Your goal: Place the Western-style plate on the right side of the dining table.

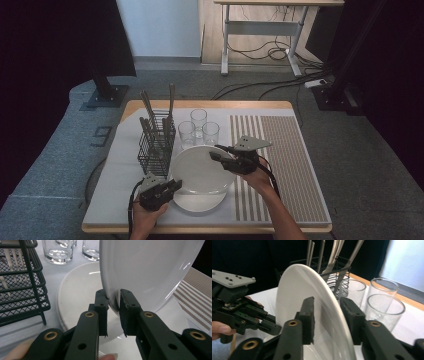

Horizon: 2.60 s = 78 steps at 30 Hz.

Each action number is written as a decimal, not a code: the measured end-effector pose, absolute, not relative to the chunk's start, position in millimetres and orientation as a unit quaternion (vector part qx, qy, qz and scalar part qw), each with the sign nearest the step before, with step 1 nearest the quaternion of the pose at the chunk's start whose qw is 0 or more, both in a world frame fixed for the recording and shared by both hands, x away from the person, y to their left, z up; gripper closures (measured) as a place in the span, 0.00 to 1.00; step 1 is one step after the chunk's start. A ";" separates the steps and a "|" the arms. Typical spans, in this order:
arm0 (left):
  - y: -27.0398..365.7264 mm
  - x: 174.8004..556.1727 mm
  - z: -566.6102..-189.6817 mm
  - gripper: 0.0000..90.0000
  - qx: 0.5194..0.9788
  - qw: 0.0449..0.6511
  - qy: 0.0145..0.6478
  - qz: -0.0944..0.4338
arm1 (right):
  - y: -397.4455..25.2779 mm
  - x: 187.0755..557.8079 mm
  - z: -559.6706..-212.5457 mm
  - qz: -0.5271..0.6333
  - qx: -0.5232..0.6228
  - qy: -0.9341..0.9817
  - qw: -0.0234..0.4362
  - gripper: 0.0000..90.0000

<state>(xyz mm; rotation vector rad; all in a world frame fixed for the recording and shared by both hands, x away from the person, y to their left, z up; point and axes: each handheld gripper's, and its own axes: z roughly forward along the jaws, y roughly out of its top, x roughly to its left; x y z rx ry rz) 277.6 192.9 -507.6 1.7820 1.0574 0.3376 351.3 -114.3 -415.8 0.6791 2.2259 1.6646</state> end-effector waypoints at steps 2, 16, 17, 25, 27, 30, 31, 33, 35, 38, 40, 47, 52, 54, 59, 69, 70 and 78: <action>193.0 277.6 -507.6 0.86 0.736 0.498 0.438 0.140 | -115.3 350.3 -415.5 0.572 0.237 0.771 0.146 0.81; 192.3 282.0 -512.4 0.78 0.738 0.489 0.447 0.128 | -124.0 348.9 -421.6 0.578 0.229 0.776 0.104 0.95; 191.9 282.0 -512.5 0.78 0.737 0.490 0.448 0.128 | -124.9 349.2 -422.1 0.579 0.230 0.776 0.103 0.95; 196.4 281.5 -510.8 0.72 0.728 0.494 0.455 0.134 | -131.6 352.1 -425.6 0.581 0.263 0.762 0.110 0.95; 197.4 281.6 -510.7 0.71 0.727 0.495 0.457 0.134 | -134.4 353.3 -426.2 0.582 0.273 0.758 0.112 0.95; 198.2 281.4 -510.8 0.71 0.727 0.494 0.457 0.134 | -137.9 354.2 -426.6 0.583 0.282 0.754 0.114 0.95; 197.9 281.1 -510.8 0.71 0.727 0.494 0.457 0.134 | -138.7 354.2 -426.4 0.583 0.284 0.752 0.115 0.95; 197.4 280.9 -510.8 0.70 0.728 0.494 0.457 0.134 | -140.0 354.0 -425.5 0.584 0.284 0.751 0.119 0.95; 196.8 280.6 -511.0 0.70 0.729 0.493 0.455 0.134 | -140.3 353.7 -425.0 0.585 0.284 0.750 0.121 0.95; 196.2 280.3 -511.4 0.70 0.731 0.491 0.454 0.135 | -142.1 353.4 -423.4 0.585 0.286 0.748 0.129 0.95; 196.3 280.2 -511.4 0.69 0.731 0.491 0.455 0.134 | -142.8 353.4 -423.2 0.586 0.287 0.747 0.131 0.95; 197.1 280.1 -511.5 0.69 0.731 0.491 0.455 0.133 | -144.6 352.2 -421.3 0.588 0.290 0.742 0.142 0.95; 197.1 280.0 -511.7 0.69 0.731 0.491 0.455 0.132 | -148.1 353.3 -418.9 0.592 0.298 0.735 0.143 0.95; 197.2 280.0 -511.7 0.69 0.731 0.491 0.455 0.132 | -149.5 353.4 -418.1 0.594 0.302 0.731 0.144 0.95; 196.8 280.0 -512.0 0.69 0.731 0.491 0.455 0.132 | -152.6 353.6 -417.3 0.599 0.306 0.726 0.145 0.95; 195.6 279.6 -512.2 0.69 0.733 0.490 0.453 0.130 | -155.2 354.7 -416.4 0.604 0.309 0.720 0.147 0.95; 195.7 279.6 -512.1 0.69 0.734 0.490 0.452 0.130 | -155.3 354.8 -416.2 0.604 0.309 0.719 0.148 0.95; 194.9 279.3 -513.0 0.68 0.736 0.486 0.453 0.131 | -158.9 357.1 -414.2 0.608 0.315 0.713 0.151 0.95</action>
